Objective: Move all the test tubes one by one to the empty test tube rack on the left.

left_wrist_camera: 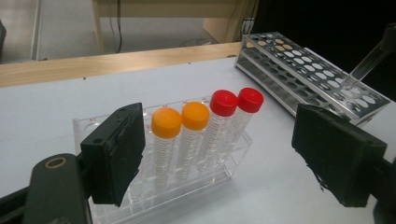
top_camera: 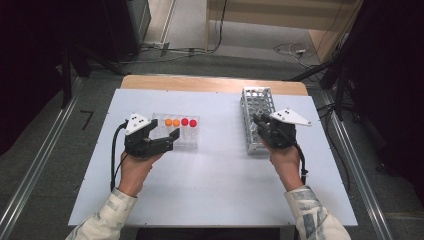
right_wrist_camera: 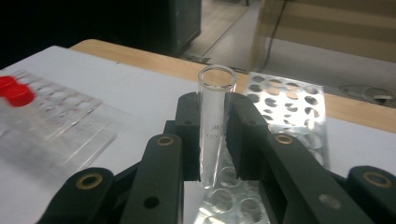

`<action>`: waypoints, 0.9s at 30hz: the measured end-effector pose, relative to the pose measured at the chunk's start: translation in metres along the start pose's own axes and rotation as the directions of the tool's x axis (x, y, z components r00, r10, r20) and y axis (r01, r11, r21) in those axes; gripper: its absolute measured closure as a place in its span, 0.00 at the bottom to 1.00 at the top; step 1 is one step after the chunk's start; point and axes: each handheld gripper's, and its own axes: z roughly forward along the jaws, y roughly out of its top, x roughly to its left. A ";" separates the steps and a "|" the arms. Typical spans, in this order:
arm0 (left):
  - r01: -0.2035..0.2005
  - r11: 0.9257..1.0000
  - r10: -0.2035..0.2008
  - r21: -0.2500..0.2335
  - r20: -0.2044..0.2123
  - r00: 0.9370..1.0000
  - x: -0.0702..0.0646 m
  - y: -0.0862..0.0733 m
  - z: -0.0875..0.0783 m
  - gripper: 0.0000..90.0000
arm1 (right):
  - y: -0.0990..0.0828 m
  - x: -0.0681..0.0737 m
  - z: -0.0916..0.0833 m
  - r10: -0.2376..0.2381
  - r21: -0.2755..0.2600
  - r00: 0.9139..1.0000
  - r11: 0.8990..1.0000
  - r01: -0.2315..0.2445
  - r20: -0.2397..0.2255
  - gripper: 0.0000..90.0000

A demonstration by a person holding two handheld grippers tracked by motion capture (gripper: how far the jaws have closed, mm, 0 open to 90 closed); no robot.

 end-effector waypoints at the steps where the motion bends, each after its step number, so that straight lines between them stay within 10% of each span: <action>1: -0.002 1.000 0.002 0.001 0.007 1.000 -0.001 0.000 0.000 0.20 | -0.001 0.004 -0.001 -0.005 0.002 1.000 1.000 0.005 -0.016 0.81; 27: -0.088 0.995 0.082 0.037 0.154 0.985 -0.048 -0.005 0.007 0.26 | -0.038 0.105 0.021 -0.095 0.090 0.956 0.988 0.125 -0.278 0.81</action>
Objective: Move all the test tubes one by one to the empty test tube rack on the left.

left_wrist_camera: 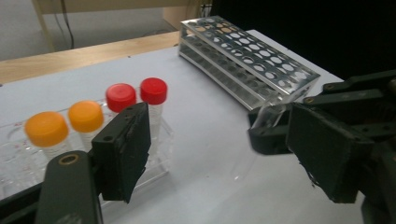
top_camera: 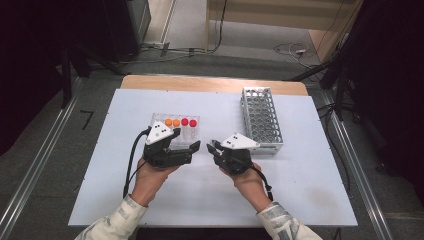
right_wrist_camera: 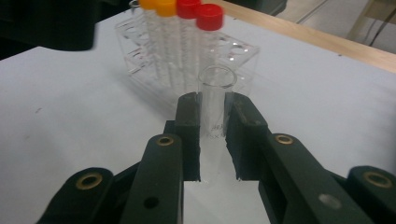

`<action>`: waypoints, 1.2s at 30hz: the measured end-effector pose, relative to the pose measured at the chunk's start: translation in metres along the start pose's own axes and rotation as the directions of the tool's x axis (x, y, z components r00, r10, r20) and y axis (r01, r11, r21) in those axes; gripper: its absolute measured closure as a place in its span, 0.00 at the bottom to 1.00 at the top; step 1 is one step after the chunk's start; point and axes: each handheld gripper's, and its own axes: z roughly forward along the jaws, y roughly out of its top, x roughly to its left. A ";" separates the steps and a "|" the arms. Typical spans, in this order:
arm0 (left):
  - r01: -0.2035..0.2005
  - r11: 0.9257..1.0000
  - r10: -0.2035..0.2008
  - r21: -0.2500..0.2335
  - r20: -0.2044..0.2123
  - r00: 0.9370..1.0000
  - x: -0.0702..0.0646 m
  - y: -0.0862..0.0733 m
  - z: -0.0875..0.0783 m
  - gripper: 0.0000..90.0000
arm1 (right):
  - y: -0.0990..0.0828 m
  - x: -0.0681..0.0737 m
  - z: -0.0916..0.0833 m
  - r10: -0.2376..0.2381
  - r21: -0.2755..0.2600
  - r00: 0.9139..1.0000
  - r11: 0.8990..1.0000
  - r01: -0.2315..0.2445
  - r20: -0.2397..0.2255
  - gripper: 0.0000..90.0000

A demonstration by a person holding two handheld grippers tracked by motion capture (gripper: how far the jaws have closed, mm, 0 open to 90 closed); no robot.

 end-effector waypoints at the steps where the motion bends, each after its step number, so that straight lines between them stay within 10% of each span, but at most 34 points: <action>1: -0.011 1.000 0.011 0.002 -0.001 1.000 -0.002 0.000 0.000 0.28 | 0.000 0.003 0.002 -0.008 -0.001 1.000 1.000 0.008 -0.008 0.81; 17: -0.040 0.998 0.037 0.046 0.070 0.997 -0.006 -0.007 0.008 0.73 | 0.003 0.029 0.014 -0.046 -0.002 0.998 0.999 0.046 -0.052 0.81; 36: -0.046 0.998 0.042 0.052 0.073 0.996 -0.006 -0.009 0.009 0.84 | 0.004 0.031 0.014 -0.060 -0.014 0.997 0.998 0.060 -0.051 0.81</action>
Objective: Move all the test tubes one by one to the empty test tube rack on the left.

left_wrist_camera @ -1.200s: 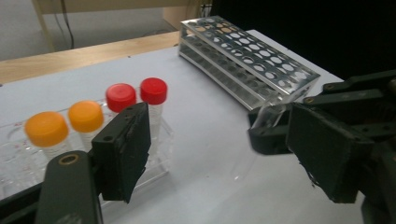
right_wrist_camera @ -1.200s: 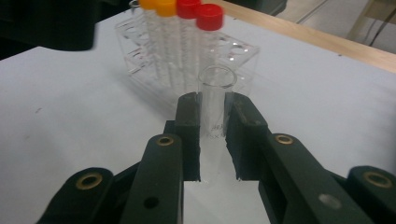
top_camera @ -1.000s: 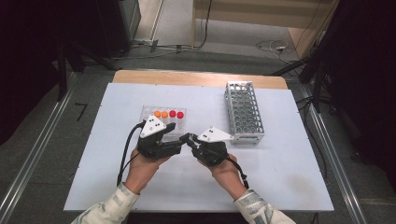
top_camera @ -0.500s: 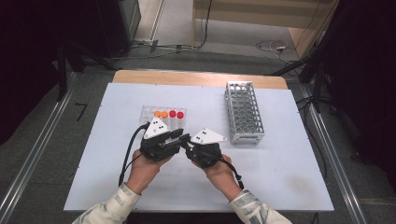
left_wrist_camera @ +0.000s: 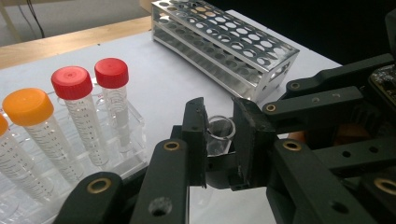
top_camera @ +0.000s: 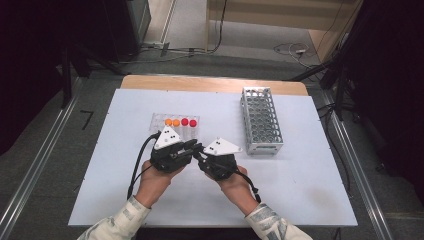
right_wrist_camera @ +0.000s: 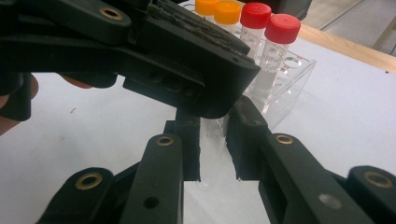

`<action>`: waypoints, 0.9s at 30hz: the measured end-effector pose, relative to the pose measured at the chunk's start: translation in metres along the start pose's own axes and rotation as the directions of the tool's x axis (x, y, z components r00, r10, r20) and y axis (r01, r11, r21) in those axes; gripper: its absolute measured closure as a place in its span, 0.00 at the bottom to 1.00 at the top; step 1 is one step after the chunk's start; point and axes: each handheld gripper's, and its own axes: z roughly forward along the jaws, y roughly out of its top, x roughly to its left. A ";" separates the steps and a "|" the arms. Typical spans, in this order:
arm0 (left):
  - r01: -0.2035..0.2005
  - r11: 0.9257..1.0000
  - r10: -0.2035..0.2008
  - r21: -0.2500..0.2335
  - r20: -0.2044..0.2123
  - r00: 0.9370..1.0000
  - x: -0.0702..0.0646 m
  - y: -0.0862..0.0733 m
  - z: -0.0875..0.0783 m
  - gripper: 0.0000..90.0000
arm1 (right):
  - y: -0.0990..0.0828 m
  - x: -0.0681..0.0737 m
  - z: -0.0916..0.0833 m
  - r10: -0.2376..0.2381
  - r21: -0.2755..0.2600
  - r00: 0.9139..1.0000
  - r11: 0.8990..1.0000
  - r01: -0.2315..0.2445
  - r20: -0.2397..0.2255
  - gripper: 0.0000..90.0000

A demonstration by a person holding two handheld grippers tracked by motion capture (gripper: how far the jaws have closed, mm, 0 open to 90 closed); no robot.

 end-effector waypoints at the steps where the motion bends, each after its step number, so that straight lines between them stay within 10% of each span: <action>1: 0.001 1.000 -0.001 -0.001 0.001 1.000 0.000 0.000 0.000 0.84 | 0.000 0.000 0.000 0.000 0.001 1.000 1.000 0.000 -0.001 0.81; 12: 0.032 0.999 -0.033 -0.026 -0.018 0.999 0.012 0.003 -0.013 0.85 | -0.007 -0.015 -0.014 -0.001 0.030 1.000 1.000 0.002 -0.029 0.38; 27: 0.071 0.992 -0.085 -0.100 -0.145 0.986 0.057 0.020 -0.059 0.85 | -0.042 -0.055 -0.071 0.049 0.038 0.998 0.998 -0.051 0.049 0.37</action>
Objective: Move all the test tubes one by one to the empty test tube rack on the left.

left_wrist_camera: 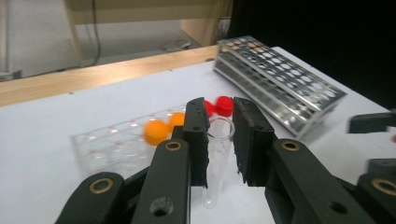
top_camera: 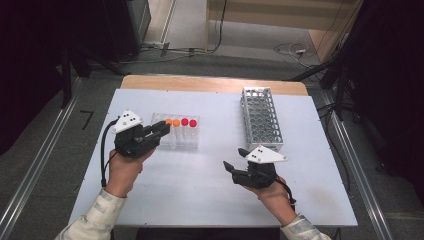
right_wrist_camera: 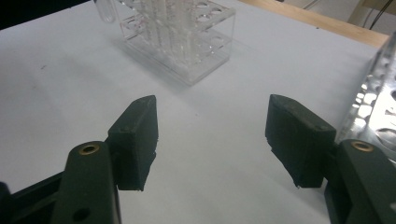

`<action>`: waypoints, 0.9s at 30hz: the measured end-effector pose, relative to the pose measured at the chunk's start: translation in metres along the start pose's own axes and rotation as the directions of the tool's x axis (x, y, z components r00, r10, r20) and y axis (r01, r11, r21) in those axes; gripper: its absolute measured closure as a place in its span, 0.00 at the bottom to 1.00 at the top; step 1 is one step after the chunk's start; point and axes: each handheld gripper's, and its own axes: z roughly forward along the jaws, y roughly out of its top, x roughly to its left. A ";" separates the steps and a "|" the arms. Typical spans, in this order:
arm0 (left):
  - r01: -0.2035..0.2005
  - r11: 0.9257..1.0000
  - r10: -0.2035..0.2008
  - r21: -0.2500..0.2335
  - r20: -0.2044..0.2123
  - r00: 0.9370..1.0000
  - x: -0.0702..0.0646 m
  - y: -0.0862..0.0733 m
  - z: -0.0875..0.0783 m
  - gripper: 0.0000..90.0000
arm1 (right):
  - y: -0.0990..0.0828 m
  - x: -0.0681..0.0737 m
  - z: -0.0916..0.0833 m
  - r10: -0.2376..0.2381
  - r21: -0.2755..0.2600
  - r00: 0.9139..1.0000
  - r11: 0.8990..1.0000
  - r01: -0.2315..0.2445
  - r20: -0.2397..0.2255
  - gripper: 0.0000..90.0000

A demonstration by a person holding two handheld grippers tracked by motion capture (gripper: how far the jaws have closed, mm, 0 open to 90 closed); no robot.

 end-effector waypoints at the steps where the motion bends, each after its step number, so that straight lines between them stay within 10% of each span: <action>1: 0.005 1.000 -0.005 -0.003 -0.012 1.000 0.004 0.001 -0.002 0.85 | -0.001 -0.002 -0.003 0.003 0.000 1.000 1.000 -0.003 0.006 0.37; 27: 0.027 1.000 -0.028 -0.012 -0.181 0.983 0.045 0.012 0.012 0.85 | -0.015 -0.028 -0.024 0.063 -0.012 0.996 0.998 -0.062 0.065 0.37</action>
